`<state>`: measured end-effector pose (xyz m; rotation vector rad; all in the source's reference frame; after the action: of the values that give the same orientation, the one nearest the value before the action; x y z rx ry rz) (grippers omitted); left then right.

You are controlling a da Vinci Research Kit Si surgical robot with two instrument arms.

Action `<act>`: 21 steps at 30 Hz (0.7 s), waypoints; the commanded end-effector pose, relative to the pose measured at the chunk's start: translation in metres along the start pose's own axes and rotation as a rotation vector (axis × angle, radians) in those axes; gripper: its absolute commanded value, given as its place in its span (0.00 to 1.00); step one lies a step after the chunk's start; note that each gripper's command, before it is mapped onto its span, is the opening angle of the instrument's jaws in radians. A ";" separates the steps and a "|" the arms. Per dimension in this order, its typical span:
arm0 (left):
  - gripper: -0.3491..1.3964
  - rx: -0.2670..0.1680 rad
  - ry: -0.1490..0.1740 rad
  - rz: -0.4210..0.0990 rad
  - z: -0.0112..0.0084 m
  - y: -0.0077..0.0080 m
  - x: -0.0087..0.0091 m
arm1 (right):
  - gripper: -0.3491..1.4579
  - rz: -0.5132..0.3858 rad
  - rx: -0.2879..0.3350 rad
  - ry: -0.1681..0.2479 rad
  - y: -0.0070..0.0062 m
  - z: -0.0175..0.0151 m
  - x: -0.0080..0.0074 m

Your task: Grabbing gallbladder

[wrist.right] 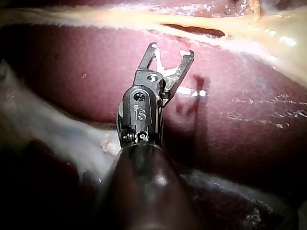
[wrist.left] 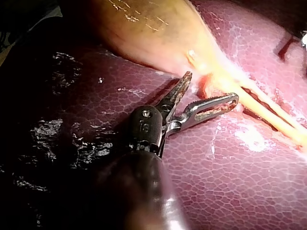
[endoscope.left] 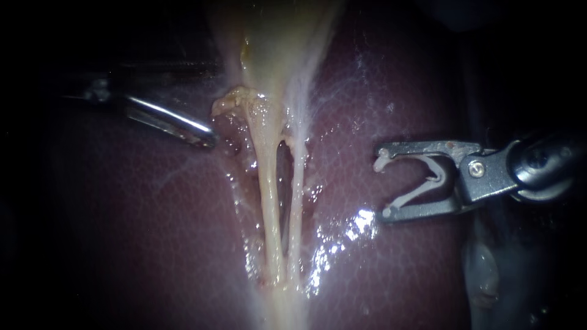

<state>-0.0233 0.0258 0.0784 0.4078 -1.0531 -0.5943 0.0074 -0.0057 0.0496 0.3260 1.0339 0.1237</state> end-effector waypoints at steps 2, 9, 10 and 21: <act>0.60 0.006 -0.002 -0.011 0.0009 0.0001 0.0002 | 0.47 0.000 0.000 0.000 0.0000 0.0000 0.0000; 0.56 0.008 -0.003 -0.026 0.0025 0.0001 0.0004 | 0.47 0.000 0.000 0.000 0.0000 0.0000 0.0000; 0.55 0.008 -0.003 -0.032 0.0026 0.0002 0.0004 | 0.47 0.000 0.000 0.000 0.0000 0.0000 0.0000; 0.18 0.013 -0.004 -0.112 0.0022 0.0004 0.0006 | 0.47 -0.001 0.001 0.000 -0.0001 -0.0001 -0.0001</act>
<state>-0.0249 0.0257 0.0801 0.4843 -1.0418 -0.6959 0.0073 -0.0058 0.0496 0.3262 1.0338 0.1227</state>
